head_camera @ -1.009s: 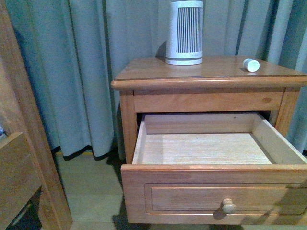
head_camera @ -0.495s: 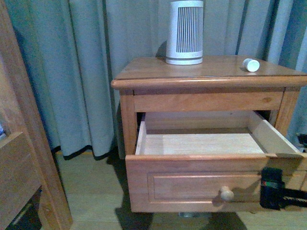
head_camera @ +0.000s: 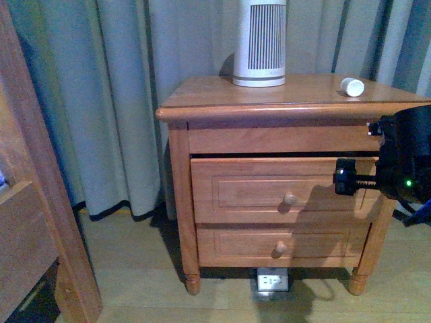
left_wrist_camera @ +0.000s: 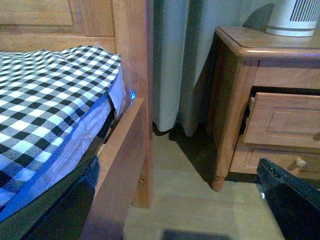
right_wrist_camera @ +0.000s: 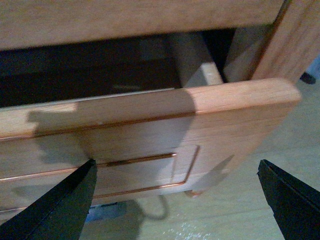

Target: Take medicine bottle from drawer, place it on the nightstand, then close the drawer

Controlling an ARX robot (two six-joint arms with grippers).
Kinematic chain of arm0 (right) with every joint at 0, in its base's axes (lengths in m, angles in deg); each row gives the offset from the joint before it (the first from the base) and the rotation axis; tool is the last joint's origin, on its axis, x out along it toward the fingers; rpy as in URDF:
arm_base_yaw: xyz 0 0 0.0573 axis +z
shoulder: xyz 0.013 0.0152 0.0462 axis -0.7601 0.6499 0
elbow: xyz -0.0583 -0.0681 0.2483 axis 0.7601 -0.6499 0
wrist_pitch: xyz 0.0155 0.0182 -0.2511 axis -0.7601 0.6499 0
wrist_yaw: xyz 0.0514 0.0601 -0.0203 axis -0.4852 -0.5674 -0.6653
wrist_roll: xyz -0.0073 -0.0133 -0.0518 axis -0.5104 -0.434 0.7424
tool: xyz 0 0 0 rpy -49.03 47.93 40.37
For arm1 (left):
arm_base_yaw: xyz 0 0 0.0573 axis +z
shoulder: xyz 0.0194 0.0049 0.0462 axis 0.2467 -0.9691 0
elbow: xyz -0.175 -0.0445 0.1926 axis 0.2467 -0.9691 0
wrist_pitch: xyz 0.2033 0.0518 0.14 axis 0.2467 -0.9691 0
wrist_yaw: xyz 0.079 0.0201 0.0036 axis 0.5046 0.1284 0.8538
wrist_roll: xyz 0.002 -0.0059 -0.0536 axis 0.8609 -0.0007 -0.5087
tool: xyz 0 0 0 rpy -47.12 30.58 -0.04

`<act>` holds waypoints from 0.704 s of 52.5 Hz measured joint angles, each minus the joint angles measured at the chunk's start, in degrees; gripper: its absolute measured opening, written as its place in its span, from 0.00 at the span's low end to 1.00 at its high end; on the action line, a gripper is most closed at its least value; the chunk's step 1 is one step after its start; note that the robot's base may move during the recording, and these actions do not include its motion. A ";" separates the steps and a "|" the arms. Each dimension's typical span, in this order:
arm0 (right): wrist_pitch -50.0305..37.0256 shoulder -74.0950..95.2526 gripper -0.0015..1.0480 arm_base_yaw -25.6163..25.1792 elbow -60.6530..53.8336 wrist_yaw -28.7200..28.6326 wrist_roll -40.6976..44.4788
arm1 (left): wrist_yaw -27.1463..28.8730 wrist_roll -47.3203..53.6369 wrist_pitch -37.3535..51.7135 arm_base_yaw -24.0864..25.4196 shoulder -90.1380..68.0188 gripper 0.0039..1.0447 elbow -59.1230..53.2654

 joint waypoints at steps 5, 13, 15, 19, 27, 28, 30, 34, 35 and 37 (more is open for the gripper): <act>0.59 2.19 0.93 -0.44 3.65 -0.02 0.87 | 0.00 0.00 0.00 0.00 0.00 0.94 0.00; 0.39 3.23 0.93 -0.63 5.25 -0.50 1.46 | 0.00 0.00 0.00 0.00 0.00 0.94 0.00; -0.02 3.23 0.93 -0.70 5.14 -0.83 1.77 | 0.00 0.00 0.00 0.00 0.00 0.94 0.00; -0.85 3.10 0.93 -0.87 4.26 -1.46 1.57 | 0.00 0.00 0.00 0.00 0.00 0.94 0.00; -1.44 -1.86 0.93 -1.01 -2.05 -3.39 -1.20 | 0.00 0.00 0.00 0.00 0.00 0.94 0.00; -1.40 -2.19 0.93 -1.01 -2.40 -3.50 -1.38 | 0.00 0.00 0.00 0.00 0.00 0.94 0.00; -1.07 -5.46 0.93 -1.03 -5.73 -4.24 -1.64 | 0.00 0.00 0.00 0.00 0.00 0.94 0.00; -0.55 -12.46 0.93 -1.49 -12.41 -5.70 -2.08 | 0.00 0.00 0.00 0.00 0.00 0.94 0.00; -0.55 -14.36 0.93 -1.70 -14.21 -5.97 -2.08 | 0.00 0.00 0.00 0.00 0.00 0.94 0.00; -0.55 -17.29 0.93 -2.19 -16.92 -6.38 -1.99 | 0.00 0.00 0.00 0.00 0.00 0.94 0.00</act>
